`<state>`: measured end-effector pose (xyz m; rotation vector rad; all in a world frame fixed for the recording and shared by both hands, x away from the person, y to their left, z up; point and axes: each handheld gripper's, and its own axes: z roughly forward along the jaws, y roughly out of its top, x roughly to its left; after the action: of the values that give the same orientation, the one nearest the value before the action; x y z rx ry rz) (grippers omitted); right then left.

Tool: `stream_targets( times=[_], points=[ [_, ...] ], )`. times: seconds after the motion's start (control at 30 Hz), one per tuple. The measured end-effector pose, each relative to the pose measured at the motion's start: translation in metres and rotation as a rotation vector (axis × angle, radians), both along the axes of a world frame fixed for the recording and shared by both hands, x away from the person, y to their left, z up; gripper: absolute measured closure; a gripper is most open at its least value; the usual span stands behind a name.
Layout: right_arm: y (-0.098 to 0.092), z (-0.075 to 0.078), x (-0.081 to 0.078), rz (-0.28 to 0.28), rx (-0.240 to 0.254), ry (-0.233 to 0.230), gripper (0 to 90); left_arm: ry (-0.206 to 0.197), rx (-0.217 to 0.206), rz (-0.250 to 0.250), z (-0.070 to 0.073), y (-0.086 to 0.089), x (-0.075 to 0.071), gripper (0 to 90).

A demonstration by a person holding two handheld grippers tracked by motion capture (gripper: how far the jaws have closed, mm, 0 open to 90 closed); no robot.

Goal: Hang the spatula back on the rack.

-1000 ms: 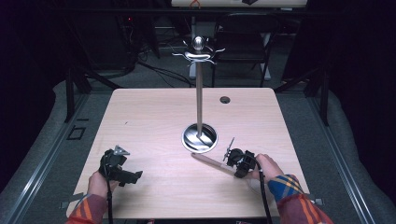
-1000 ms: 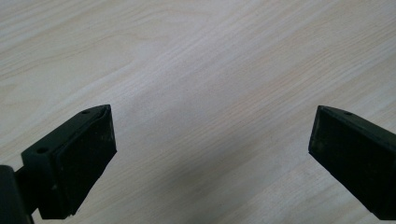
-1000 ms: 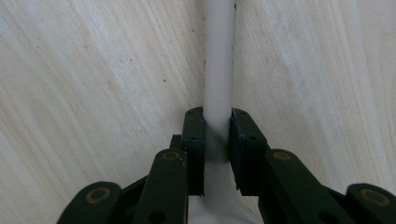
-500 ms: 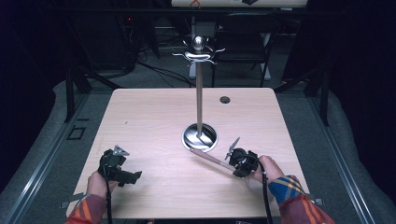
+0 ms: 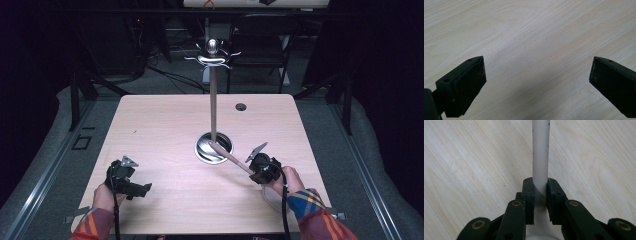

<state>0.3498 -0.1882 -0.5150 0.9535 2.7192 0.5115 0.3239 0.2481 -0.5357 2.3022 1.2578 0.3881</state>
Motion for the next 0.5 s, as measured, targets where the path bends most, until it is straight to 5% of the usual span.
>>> stream_targets(
  times=[0.5],
  points=[
    [0.0037,0.0067,-0.0061,-0.112,0.108,-0.104,78.3,0.0,0.002,-0.001,-0.0001,-0.0002,-0.0004,0.5]
  ],
)
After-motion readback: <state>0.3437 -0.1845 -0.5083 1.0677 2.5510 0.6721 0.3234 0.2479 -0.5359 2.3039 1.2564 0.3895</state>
